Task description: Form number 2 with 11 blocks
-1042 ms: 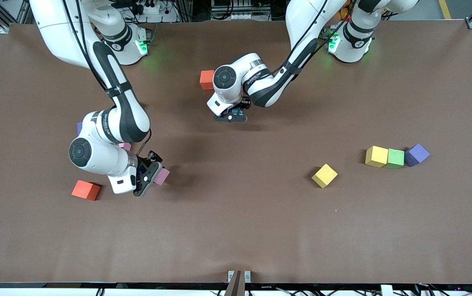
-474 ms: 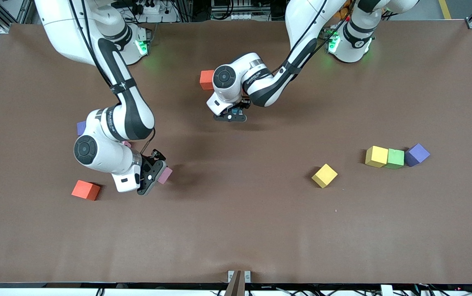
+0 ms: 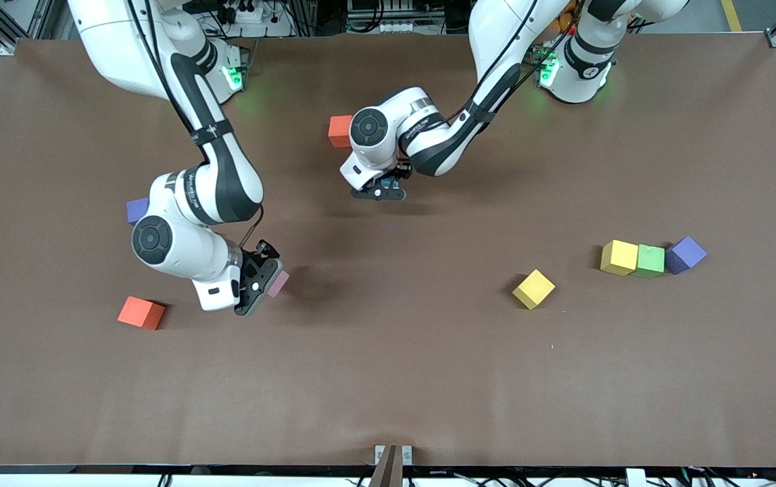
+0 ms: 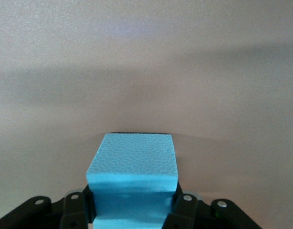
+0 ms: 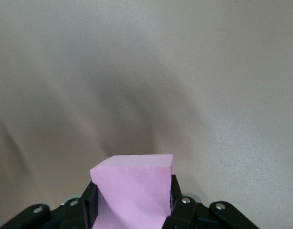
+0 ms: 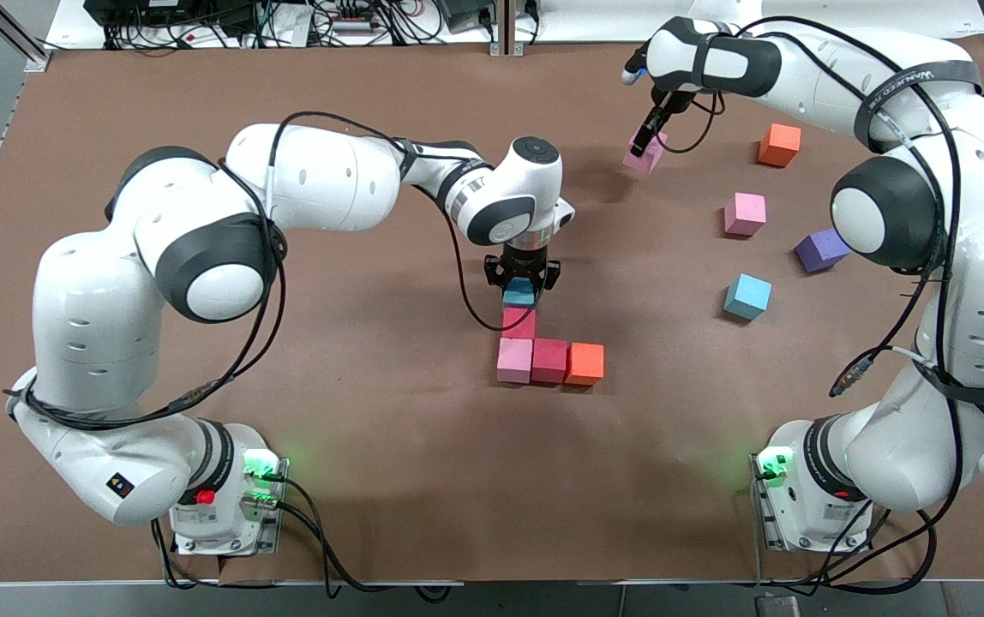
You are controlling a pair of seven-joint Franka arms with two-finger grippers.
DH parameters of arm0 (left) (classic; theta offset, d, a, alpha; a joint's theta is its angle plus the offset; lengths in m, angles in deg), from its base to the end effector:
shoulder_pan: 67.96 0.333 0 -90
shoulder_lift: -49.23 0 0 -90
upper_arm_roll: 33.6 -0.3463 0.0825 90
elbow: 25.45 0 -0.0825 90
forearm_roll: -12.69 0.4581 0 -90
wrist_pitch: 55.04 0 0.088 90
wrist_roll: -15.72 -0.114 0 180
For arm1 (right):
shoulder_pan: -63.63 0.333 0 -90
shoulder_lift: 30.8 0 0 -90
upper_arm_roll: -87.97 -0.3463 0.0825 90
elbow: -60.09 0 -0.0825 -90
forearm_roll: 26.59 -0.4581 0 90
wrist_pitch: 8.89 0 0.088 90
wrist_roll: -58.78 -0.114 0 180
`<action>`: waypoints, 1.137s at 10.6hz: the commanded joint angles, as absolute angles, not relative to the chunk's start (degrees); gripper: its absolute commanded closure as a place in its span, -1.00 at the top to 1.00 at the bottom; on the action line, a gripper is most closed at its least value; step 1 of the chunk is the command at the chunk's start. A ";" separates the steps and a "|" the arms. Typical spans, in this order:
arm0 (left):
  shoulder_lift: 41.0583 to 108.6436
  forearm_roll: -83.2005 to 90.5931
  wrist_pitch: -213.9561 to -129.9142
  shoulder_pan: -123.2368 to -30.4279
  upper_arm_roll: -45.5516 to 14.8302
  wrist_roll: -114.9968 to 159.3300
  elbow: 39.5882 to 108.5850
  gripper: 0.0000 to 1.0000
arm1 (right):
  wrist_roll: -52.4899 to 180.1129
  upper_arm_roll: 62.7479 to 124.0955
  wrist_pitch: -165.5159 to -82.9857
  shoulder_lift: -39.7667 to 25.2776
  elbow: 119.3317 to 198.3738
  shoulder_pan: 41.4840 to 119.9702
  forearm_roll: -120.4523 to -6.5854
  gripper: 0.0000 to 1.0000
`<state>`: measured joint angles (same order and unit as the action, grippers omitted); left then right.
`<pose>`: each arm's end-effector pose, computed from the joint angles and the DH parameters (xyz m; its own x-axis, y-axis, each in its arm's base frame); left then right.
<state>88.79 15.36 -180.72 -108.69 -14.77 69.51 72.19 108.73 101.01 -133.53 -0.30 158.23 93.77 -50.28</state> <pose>0.3826 -0.6161 0.1609 0.9688 -0.0718 -0.2371 -0.0812 -0.9962 -0.0302 0.6966 0.2474 0.2578 0.5845 0.8030 0.1159 0.8068 -0.5601 -0.1881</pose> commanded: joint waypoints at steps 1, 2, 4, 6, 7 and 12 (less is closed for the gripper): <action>89.13 15.59 -180.98 -108.92 -14.79 69.86 71.84 -1.00 | 108.00 104.40 -132.29 -1.44 158.97 97.28 -50.76 -0.46; 89.13 15.68 -180.98 -108.83 -14.79 69.77 71.76 -0.37 | 108.26 105.02 -132.12 -1.44 158.97 97.99 -50.67 -0.46; 89.13 15.51 -181.24 -108.74 -14.79 69.94 71.06 1.00 | 108.70 106.34 -131.94 -1.35 158.97 99.66 -50.67 -0.46; 88.70 15.32 -181.25 -108.74 -14.79 70.21 70.53 1.00 | 110.19 106.34 -131.94 -1.18 159.15 99.93 -50.67 -0.46; 88.17 15.32 -181.16 -108.65 -14.79 70.30 70.53 1.00 | 111.59 106.34 -131.94 -1.09 159.15 100.01 -50.67 -0.46; 82.29 15.41 -176.94 -104.19 -13.74 74.16 71.23 1.00 | 113.89 106.43 -131.68 -0.56 159.32 103.87 -50.76 -0.46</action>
